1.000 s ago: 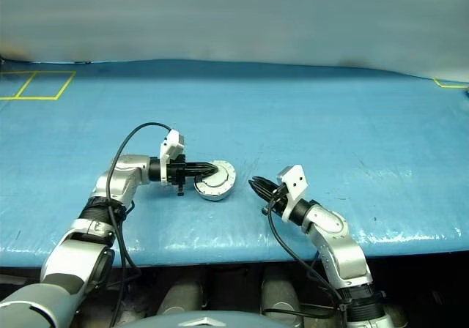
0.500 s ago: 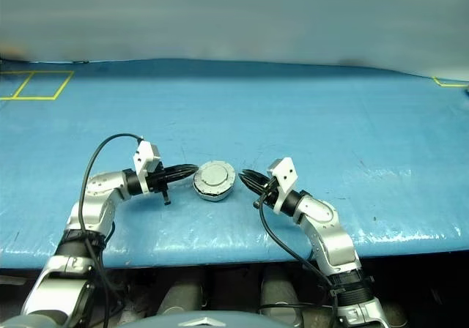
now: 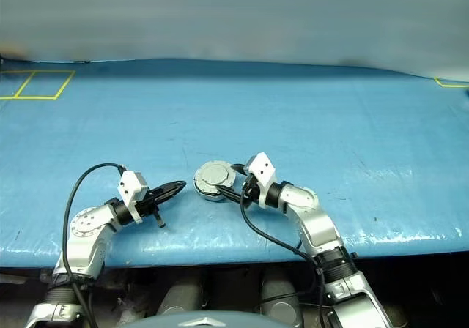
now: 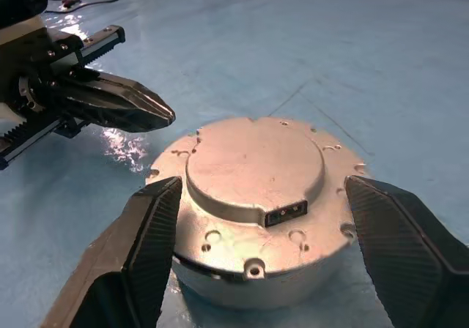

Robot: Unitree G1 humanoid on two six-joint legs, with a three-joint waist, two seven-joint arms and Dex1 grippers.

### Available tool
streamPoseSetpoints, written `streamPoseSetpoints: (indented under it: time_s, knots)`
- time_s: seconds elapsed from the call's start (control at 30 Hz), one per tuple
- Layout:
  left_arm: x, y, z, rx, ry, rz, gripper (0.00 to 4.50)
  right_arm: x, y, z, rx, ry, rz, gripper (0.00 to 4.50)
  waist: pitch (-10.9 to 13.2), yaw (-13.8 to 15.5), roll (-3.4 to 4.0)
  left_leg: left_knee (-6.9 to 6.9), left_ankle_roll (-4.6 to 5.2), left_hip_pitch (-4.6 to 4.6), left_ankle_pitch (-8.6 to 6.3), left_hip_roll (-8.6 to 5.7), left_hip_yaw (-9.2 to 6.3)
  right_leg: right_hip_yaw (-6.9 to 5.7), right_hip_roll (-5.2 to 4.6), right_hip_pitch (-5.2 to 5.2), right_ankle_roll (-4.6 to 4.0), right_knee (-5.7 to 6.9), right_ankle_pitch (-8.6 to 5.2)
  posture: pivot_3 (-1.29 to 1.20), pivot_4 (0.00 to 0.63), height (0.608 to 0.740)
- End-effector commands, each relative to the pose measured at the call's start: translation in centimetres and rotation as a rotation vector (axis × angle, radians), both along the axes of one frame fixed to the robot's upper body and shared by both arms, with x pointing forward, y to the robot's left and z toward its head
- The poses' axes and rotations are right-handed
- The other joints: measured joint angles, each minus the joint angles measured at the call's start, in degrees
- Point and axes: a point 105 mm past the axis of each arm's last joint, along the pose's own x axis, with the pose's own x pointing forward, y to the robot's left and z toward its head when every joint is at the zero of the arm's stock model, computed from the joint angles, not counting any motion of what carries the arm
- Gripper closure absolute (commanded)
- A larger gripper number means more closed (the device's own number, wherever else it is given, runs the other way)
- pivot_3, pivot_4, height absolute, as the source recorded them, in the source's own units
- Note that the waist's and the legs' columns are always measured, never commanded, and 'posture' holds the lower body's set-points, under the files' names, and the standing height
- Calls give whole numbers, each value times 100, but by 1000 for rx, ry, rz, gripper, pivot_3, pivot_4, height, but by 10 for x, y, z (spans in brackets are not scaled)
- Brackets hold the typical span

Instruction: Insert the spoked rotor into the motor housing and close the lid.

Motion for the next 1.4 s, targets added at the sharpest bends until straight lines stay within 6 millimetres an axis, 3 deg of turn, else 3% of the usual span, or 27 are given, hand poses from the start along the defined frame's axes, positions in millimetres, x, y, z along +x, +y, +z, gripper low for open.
streamPoseSetpoints:
  time_s: [0.03, 0.73, 0.83, 1.17, 1.4]
  knots:
    - [-1, 1, 1, -30, -39, 29, 4500, 6, 9, 11, 12, -51, 15, 721, 0, 2, 0, 0, 0, 0, 0, 0, 0, 0, 0, 1, 0, 0, 0, 0, 150, 740]
    - [-5, -7, -12, -76, -13, 50, 4500, 13, 22, -8, -131, -93, 11, 721, -2, -10, 1, 0, 0, 6, 0, 0, 1, 0, 0, 4, 0, 1, 0, 0, 150, 740]
    - [-5, -8, -13, -74, -14, 51, 4500, 12, 22, -8, -130, -93, 16, 1492, -2, -13, 1, 0, 0, 7, 0, 0, 1, 0, 0, 5, 0, 1, 0, 0, 150, 740]
    - [-6, -10, -18, -73, -1, 56, 4500, 10, 29, 2, -88, -63, 7, 1497, -2, -16, 2, -1, 0, 7, 0, 1, 1, -1, 1, 3, -1, 2, 0, 0, 150, 740]
    - [-7, -12, -20, -75, 7, 55, 4500, 12, 32, -4, -135, -58, -45, 1497, -3, -20, 3, -1, 0, 8, 0, 2, 1, -1, 1, 2, -1, 3, 0, 0, 150, 740]
